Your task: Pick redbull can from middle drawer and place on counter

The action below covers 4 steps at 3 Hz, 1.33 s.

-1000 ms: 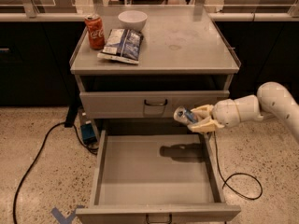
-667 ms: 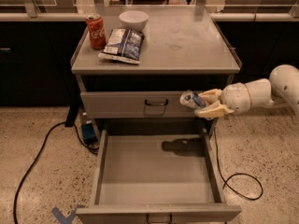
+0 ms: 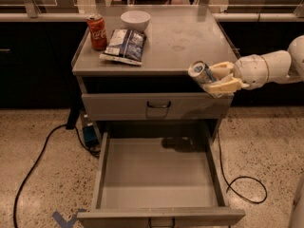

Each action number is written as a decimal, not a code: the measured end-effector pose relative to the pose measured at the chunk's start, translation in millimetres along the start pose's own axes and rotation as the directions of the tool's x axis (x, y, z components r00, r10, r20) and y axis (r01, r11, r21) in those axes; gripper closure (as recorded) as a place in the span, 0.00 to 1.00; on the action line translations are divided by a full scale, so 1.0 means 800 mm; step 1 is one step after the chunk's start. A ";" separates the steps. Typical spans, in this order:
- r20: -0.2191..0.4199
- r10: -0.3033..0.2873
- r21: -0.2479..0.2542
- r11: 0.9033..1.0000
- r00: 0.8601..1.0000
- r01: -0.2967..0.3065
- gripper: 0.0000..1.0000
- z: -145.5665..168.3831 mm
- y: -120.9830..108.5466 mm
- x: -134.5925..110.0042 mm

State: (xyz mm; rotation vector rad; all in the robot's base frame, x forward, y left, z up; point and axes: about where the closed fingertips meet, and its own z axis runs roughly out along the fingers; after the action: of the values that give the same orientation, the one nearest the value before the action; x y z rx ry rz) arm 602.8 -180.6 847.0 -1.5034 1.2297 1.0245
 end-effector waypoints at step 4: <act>-0.040 -0.059 0.089 0.994 0.997 0.063 1.00 0.010 -0.089 -0.098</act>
Offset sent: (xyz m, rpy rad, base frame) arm 0.0042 0.0071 0.0410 0.0293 -0.0200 0.0111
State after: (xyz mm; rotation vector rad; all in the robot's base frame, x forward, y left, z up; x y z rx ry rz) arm 659.9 -149.0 930.3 -1.4867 1.2321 0.8933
